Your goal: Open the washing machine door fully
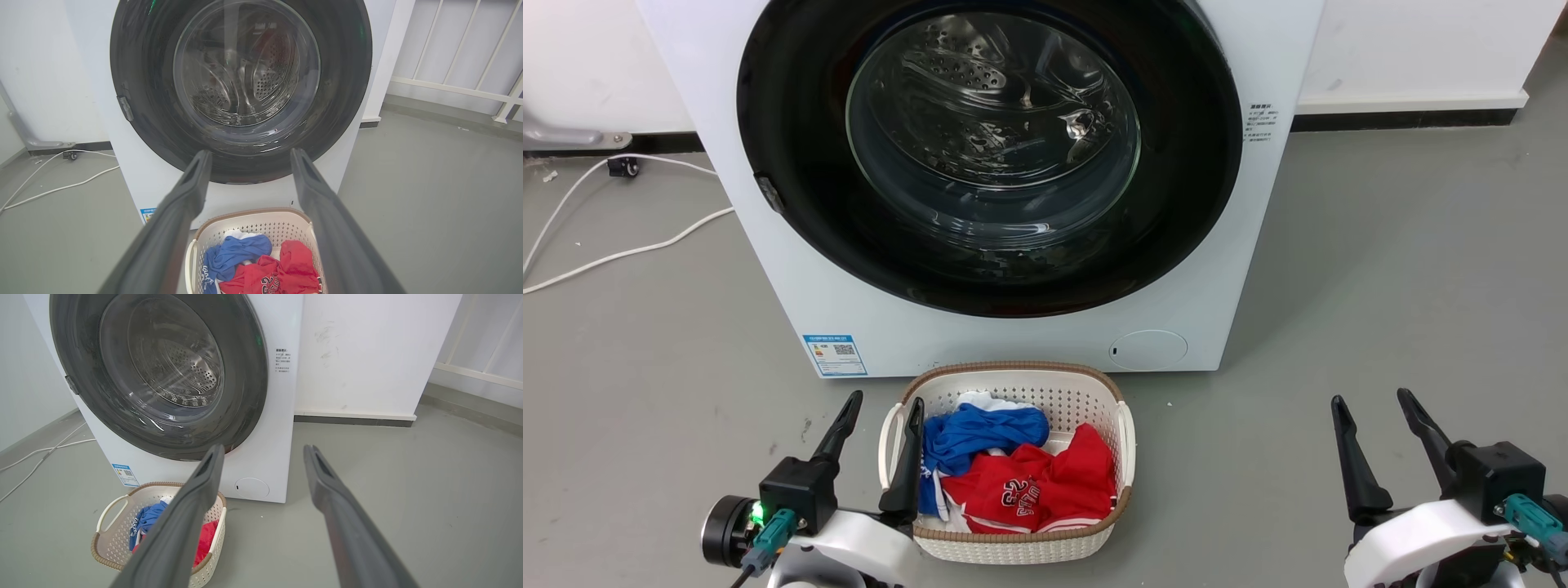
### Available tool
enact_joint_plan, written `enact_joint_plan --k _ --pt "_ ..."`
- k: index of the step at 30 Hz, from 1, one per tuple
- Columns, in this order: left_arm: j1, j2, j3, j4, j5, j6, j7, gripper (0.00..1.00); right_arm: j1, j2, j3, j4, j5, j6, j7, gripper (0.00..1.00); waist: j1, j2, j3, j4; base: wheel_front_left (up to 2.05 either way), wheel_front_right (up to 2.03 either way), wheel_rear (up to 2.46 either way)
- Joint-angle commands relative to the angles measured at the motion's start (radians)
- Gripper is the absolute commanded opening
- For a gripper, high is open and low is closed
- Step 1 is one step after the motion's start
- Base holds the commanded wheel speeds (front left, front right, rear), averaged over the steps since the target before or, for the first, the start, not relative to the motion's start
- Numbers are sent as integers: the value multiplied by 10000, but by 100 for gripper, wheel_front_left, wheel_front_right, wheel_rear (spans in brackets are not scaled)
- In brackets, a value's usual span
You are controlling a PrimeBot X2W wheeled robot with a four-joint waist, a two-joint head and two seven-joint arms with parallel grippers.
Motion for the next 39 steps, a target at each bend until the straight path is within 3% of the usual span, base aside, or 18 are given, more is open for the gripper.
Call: enact_joint_plan --k 1,12,13,14,18,26,32,39 --pt "-58 -32 28 41 -44 -29 -45 100 -62 31 -6 33 54 -3 -47 100 0 0 2 4 0 0 0" --pt "-92 -51 65 184 -92 -26 -36 100 -122 30 -18 201 160 -3 -72 100 0 0 -13 -4 0 0 0" --pt "-92 -55 71 190 -92 -20 -36 100 -126 30 -17 228 221 -3 -15 44 0 0 -16 -6 0 0 0" --pt "-91 -61 74 201 -96 -16 -36 100 -124 30 7 254 318 -3 38 0 0 0 -21 -7 0 0 0" --pt "-88 -77 85 221 -99 3 -36 100 -79 30 -60 367 1176 -1 186 0 0 0 -37 -16 0 0 0" --pt "-83 -129 137 104 -76 22 -38 100 -365 22 -419 1049 8703 1 636 0 0 0 -23 -35 0 0 0" --pt "-139 -209 174 4 -57 21 -36 100 -1051 21 -966 1789 13019 1 1137 0 0 0 155 -88 0 0 0" --pt "-531 -269 273 -361 53 -9 -36 100 -2912 -116 -1893 3019 14550 1 1631 0 0 0 1118 -150 0 0 0"
